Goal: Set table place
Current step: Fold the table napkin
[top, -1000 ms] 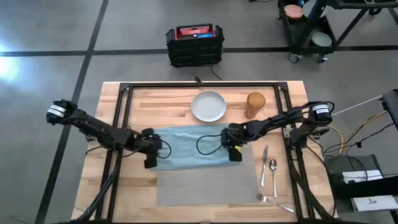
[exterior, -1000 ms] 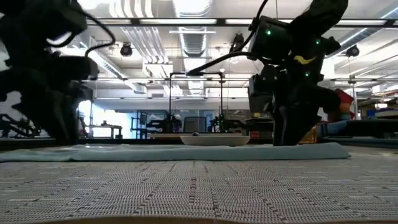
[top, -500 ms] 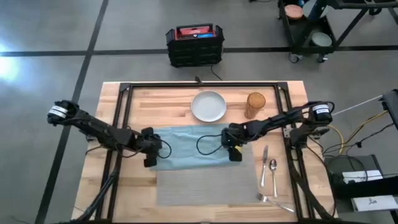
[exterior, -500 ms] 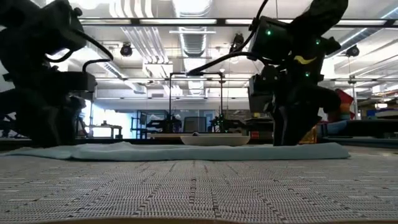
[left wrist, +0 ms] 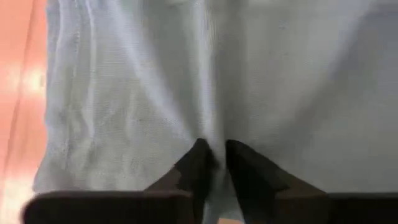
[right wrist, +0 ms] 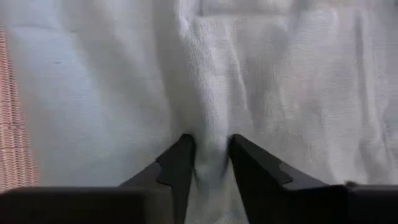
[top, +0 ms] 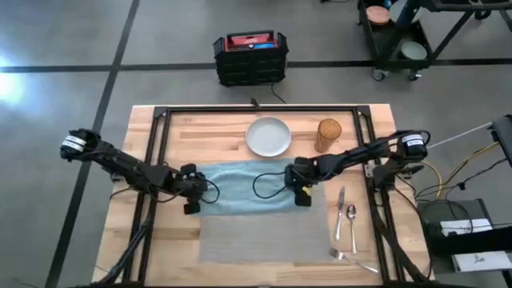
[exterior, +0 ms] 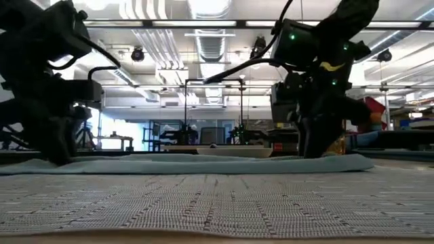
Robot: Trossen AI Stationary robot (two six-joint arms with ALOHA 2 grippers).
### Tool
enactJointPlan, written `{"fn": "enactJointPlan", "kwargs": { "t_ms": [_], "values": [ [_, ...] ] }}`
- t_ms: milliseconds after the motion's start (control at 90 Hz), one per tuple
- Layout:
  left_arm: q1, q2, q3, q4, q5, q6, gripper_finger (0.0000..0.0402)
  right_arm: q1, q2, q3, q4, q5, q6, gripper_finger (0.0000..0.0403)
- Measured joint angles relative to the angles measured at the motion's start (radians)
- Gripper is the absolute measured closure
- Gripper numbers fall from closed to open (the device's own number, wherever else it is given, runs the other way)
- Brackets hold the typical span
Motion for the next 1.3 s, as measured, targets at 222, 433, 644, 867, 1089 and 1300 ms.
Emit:
{"fn": "enactJointPlan", "kwargs": {
  "t_ms": [222,433,644,867,1089,1300],
  "values": [
    [0.000,-0.019,0.013,-0.026,0.002,0.000,0.0392,0.001,-0.003,0.000,0.000,0.013,0.000,0.0397],
    [0.000,-0.056,0.094,-0.155,0.018,0.000,0.0400,0.002,-0.043,0.001,-0.022,0.002,0.002,0.0402],
    [0.000,-0.089,0.200,-0.316,0.001,0.000,0.0401,0.002,-0.123,0.063,-0.144,0.020,-0.002,0.0402],
    [0.000,-0.106,0.344,-0.484,-0.069,0.001,0.0401,0.002,-0.192,0.159,-0.301,0.063,-0.005,0.0403],
    [0.000,-0.134,0.503,-0.616,-0.070,0.000,0.0401,0.002,-0.248,0.235,-0.382,0.064,0.039,0.0403],
    [0.000,-0.173,0.563,-0.667,-0.071,-0.003,0.0401,0.002,-0.288,0.279,-0.463,0.064,0.086,0.0403]
  ]
}}
